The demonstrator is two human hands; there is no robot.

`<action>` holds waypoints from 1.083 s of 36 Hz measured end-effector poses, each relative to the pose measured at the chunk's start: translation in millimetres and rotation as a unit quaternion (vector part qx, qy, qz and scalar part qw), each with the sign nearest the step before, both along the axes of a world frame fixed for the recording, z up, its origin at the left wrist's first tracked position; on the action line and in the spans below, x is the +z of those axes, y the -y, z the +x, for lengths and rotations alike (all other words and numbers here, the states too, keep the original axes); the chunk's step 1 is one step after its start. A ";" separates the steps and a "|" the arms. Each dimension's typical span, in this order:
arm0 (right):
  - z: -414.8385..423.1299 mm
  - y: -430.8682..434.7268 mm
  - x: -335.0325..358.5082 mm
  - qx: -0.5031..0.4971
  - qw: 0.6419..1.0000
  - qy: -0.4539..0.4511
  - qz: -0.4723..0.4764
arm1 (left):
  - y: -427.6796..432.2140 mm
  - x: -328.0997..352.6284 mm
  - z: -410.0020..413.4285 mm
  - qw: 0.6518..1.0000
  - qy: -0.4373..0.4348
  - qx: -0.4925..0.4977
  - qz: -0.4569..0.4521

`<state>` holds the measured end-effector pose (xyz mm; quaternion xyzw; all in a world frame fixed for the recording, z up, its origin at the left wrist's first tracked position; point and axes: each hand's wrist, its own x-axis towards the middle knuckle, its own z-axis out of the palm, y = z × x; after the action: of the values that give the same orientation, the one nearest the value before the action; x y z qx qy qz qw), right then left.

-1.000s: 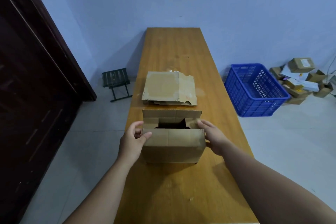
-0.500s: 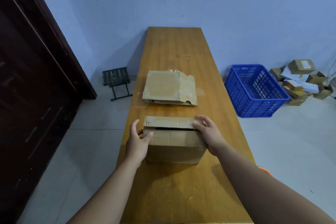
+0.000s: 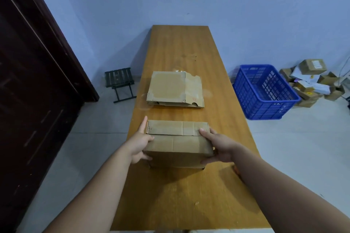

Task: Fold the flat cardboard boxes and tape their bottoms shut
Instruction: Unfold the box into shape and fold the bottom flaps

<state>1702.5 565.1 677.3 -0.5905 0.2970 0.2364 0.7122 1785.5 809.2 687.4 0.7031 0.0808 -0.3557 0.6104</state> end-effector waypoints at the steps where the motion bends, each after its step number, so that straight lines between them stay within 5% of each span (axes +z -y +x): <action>1: -0.9 -0.5 -1.0 -0.001 1.000 0.002 0.004 | -0.1 3.2 2.5 1.000 -0.006 -0.008 0.005; 8: 0.4 -5.5 0.2 -0.016 0.993 0.114 -0.023 | 3.6 6.6 15.5 0.993 -0.072 0.077 0.049; 12: 1.5 -8.9 13.9 0.040 0.973 0.205 -0.102 | -8.2 0.7 18.5 0.971 -0.209 0.113 -0.030; 17: -1.8 -11.2 22.6 0.123 0.922 0.329 -0.165 | -14.5 -11.6 8.3 0.947 -0.266 0.136 -0.113; 21: -0.4 -6.0 17.7 0.132 0.933 0.307 -0.129 | -13.3 -20.0 -0.3 0.927 -0.256 0.204 -0.181; 26: 4.4 -5.2 14.5 0.027 0.966 0.246 -0.074 | -4.9 -21.0 -6.8 0.921 -0.211 0.246 -0.216; 33: 15.7 3.5 6.3 0.092 0.925 0.266 -0.254 | 1.2 -10.9 -6.8 0.946 -0.157 0.219 -0.178; 39: 29.4 16.4 11.6 0.266 0.868 0.131 -0.398 | -3.5 -17.3 -9.3 0.980 -0.070 0.115 -0.147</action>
<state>1732.0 548.7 688.8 -0.9062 0.1011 0.1993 0.3590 1776.3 812.7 670.1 0.5652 0.1508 -0.3398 0.7365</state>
